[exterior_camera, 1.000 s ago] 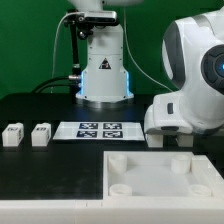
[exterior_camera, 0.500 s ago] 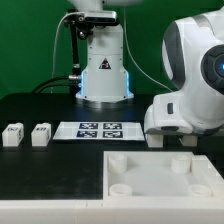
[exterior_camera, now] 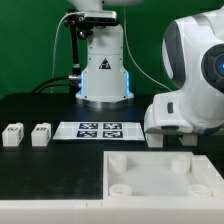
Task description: Assemble one leg
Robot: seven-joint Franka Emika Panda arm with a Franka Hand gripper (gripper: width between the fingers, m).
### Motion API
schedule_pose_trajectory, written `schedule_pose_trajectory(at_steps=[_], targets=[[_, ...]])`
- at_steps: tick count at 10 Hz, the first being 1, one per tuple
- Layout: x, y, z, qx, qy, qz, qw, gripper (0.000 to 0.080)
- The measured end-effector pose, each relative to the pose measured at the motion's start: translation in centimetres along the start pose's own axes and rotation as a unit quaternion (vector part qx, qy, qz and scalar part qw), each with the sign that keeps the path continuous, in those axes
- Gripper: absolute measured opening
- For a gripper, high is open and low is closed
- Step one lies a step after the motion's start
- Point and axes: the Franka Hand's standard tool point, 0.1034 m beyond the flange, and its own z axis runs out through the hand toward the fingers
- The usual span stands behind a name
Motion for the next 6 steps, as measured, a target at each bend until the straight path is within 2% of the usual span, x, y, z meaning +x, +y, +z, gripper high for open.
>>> schedule_pose_trajectory(at_steps=[1,3,4,5,6], targets=[[-0.5,0.6,-2.6,0.0,0.027,-0.007,1.0,0.0291],[-1.8,2.1,-6.5,0.007,0.048,-0.031,0.998,0.0291],[-2.3,2.9,-10.2,0.017,0.101,-0.03,0.994,0.0291],[-3.5,3.7,-13.4,0.023,0.146,-0.025,0.989,0.0291],[-3.6,3.8,-14.6,0.027,0.201,-0.024,0.979,0.0291]])
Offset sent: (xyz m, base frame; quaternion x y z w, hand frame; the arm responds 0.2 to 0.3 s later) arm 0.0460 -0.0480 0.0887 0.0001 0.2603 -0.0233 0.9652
